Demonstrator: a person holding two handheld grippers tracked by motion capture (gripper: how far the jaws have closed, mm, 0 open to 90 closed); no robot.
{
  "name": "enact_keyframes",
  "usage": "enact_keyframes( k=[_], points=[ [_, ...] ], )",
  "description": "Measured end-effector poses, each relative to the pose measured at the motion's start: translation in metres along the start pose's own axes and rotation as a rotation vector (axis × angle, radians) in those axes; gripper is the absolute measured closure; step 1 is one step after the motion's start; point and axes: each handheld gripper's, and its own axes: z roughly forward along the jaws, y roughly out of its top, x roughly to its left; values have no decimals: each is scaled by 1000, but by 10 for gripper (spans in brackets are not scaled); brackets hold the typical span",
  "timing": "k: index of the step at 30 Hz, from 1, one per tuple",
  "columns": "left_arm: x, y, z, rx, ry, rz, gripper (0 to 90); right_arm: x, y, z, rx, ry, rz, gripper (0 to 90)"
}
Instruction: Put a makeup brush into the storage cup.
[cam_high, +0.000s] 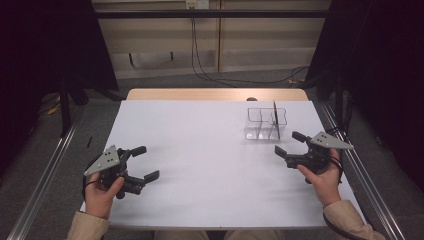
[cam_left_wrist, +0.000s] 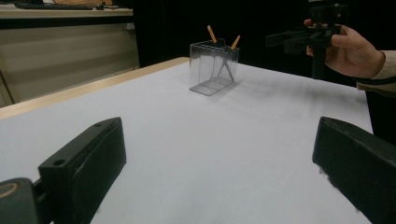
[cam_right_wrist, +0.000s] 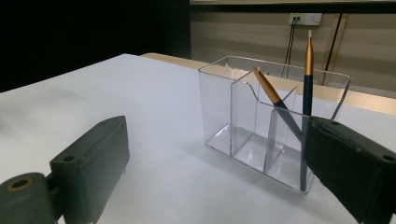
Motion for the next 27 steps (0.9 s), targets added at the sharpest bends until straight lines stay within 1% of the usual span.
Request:
enact_keyframes(
  k=[14, 27],
  points=[
    [0, 0, 0, -2, 1, -3, 27, 3, -5, -9, 10, 8, -5, 69],
    [0, 1, -1, -2, 1, -1, 27, 10, -9, -17, 20, 25, -12, 68]
  ],
)
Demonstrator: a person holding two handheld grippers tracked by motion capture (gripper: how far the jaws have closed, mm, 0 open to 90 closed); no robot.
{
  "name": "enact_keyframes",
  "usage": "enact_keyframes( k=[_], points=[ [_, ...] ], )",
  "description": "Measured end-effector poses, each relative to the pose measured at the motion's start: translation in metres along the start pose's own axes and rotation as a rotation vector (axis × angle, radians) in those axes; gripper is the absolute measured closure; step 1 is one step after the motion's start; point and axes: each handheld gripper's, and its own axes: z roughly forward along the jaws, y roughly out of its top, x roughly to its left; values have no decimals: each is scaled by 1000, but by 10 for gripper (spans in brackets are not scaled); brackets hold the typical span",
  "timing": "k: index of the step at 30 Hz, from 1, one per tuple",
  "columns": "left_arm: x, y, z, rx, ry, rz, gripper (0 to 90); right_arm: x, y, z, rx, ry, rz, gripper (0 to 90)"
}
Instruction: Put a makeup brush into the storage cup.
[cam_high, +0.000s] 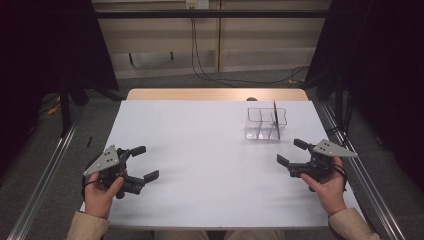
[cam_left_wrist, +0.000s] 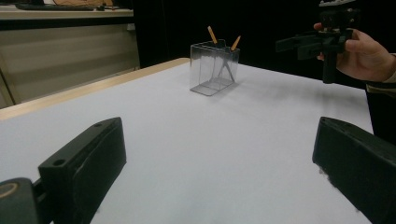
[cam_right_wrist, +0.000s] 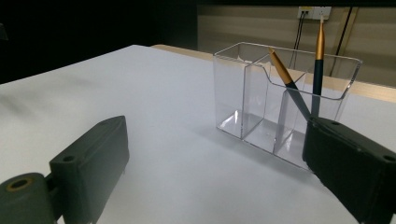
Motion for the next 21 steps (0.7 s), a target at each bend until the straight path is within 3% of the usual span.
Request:
enact_keyframes(
  k=[21],
  points=[
    [0, 0, 1, 3, 0, 1, 27, 7, -7, -14, 16, 11, -12, 68]
  ],
)
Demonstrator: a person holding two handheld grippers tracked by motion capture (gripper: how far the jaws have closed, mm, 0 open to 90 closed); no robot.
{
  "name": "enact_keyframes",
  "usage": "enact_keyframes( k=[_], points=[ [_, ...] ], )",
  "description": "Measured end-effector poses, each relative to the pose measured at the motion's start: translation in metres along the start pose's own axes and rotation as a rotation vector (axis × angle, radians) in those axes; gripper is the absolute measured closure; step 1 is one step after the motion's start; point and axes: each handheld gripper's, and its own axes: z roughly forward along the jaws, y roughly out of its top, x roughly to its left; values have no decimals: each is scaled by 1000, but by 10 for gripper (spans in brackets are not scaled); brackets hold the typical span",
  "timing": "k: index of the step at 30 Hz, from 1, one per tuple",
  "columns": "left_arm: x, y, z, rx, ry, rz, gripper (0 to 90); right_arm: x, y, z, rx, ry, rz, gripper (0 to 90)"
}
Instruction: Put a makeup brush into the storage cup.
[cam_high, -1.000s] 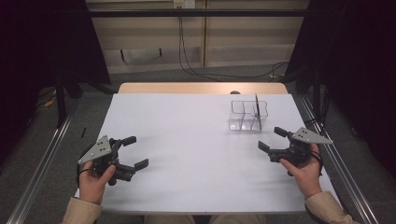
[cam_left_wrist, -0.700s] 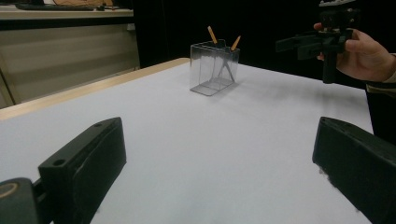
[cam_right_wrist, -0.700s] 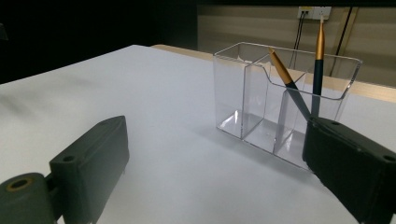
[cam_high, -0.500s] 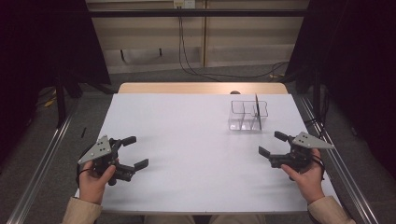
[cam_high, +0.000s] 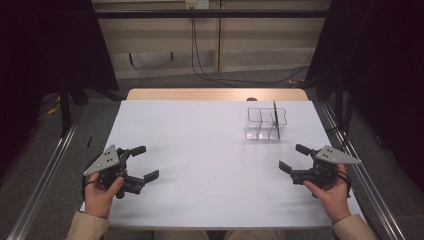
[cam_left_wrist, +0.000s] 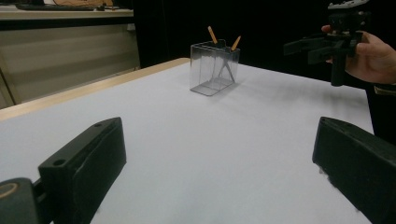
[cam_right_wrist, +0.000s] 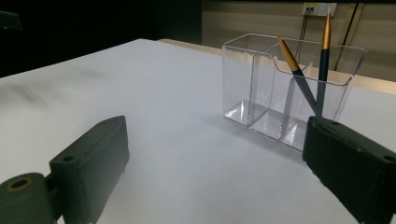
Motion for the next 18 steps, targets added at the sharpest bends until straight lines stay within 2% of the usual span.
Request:
enact_keyframes(
  k=[18],
  points=[
    [1, 0, 1, -2, 0, 3, 27, 4, -3, -9, 4, 4, -11, 67]
  ],
)
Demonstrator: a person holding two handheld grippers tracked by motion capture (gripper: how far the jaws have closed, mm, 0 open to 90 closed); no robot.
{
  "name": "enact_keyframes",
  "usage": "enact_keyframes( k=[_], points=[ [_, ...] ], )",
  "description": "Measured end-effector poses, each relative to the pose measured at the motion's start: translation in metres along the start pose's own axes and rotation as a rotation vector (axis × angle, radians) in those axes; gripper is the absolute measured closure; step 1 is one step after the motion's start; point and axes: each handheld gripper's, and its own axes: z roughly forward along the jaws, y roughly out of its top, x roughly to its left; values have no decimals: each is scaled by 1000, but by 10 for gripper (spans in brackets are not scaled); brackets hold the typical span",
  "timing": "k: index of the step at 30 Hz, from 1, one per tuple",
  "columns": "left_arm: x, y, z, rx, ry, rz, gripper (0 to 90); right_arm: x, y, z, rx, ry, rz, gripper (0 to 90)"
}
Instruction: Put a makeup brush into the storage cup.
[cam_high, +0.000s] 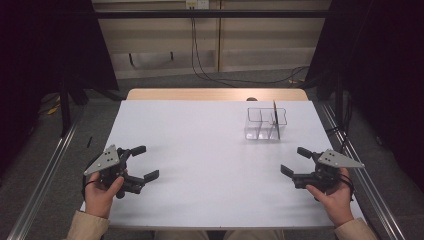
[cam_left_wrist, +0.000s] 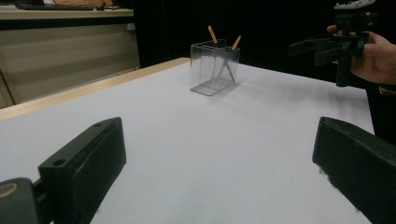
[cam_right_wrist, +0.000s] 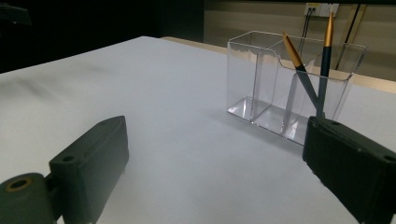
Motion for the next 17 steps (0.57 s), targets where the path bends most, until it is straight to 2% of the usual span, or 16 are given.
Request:
enact_keyframes(
  k=[17],
  points=[
    [0, -2, 0, 3, 4, -7, 27, 3, -2, 3, 12, 31, -21, 56]
  ],
)
